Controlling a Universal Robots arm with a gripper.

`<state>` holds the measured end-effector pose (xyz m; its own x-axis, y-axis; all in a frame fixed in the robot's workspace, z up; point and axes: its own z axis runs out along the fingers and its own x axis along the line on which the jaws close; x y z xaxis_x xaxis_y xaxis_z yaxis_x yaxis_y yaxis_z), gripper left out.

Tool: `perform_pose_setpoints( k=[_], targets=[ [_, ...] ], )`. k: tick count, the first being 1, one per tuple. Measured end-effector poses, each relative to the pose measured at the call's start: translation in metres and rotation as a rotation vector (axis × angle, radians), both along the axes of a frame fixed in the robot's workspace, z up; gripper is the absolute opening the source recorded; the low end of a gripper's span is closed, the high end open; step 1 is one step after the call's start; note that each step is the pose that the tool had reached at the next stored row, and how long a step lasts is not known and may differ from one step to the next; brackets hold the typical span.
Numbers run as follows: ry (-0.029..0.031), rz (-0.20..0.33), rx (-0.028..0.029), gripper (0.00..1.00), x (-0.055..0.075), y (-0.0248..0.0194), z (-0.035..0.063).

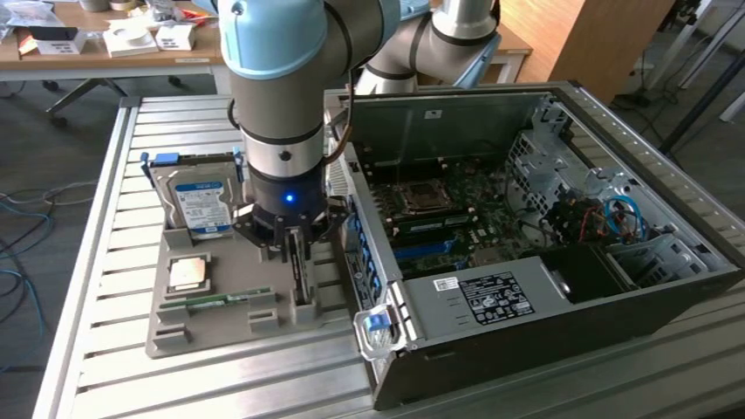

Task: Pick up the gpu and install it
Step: 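Pick up the gpu and move the gpu toward the slot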

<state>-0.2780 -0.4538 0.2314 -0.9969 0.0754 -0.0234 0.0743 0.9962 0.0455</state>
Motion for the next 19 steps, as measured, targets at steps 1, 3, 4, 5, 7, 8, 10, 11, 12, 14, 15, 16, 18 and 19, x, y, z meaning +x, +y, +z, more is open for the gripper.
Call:
perform_pose_setpoints(
  k=[1,3,4,5,7,8,10,11,12,14,15,16,18,19],
  targets=[
    [0.0000,0.000,0.0000,0.36,0.0000,0.0000,0.0000],
    [0.0001,0.000,-0.0001,0.36,0.0001,0.0000,0.0001],
    [0.0001,0.000,-0.0001,0.36,0.0001,0.0000,0.0001],
    [0.0001,0.000,-0.0001,0.36,0.0001,-0.0001,0.0001],
    [0.0001,0.000,-0.0002,0.36,0.0001,0.0000,0.0001],
    [0.0001,0.000,-0.0001,0.36,0.0001,0.0000,0.0001],
    [0.0001,0.000,-0.0002,0.36,0.0001,-0.0001,0.0001],
    [0.0001,0.000,-0.0001,0.36,0.0001,-0.0001,0.0001],
    [0.0001,0.000,-0.0002,0.36,0.0001,-0.0001,0.0001],
    [0.0001,0.000,-0.0001,0.35,0.0001,0.0000,0.0001],
    [0.0001,0.000,-0.0002,0.29,0.0001,-0.0001,0.0001],
    [0.0002,0.000,-0.0002,0.26,0.0001,-0.0001,0.0001],
    [0.0001,0.000,-0.0002,0.26,0.0001,-0.0001,0.0001],
    [0.0001,0.000,-0.0002,0.26,0.0001,-0.0001,0.0001]
  ],
)
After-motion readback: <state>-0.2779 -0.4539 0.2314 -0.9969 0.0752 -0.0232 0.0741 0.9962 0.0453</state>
